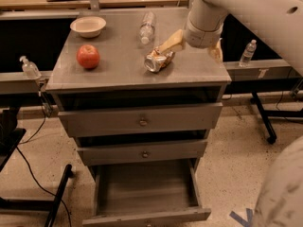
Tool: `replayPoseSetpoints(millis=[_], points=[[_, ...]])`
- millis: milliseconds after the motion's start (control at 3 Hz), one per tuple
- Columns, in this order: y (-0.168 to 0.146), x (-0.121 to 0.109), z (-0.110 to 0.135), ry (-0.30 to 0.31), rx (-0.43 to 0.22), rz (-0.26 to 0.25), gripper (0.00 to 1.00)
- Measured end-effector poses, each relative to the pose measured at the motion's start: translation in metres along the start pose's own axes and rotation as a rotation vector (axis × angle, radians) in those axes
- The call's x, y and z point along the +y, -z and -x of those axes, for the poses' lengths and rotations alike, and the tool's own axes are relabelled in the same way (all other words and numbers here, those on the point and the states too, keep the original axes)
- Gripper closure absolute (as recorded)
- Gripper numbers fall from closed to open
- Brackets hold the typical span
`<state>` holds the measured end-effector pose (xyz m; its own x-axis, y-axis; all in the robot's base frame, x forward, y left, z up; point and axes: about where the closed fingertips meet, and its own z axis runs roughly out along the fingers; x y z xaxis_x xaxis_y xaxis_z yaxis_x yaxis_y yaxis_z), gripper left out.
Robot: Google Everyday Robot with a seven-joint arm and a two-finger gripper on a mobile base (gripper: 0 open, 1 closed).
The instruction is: Place orange can into bottom drawer
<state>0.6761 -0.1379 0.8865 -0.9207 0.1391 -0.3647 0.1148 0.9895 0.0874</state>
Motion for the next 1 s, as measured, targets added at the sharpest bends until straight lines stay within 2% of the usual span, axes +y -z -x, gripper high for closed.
replayPoseSetpoints(millis=[333,667,1000], points=[[0.002,0.002,0.001,-0.006,0.01,0.032,0.0],[0.003,0.027,0.016,-0.063,0.041,0.09,0.0],[0.0,0.048,0.028,-0.166,0.029,0.101,0.0]])
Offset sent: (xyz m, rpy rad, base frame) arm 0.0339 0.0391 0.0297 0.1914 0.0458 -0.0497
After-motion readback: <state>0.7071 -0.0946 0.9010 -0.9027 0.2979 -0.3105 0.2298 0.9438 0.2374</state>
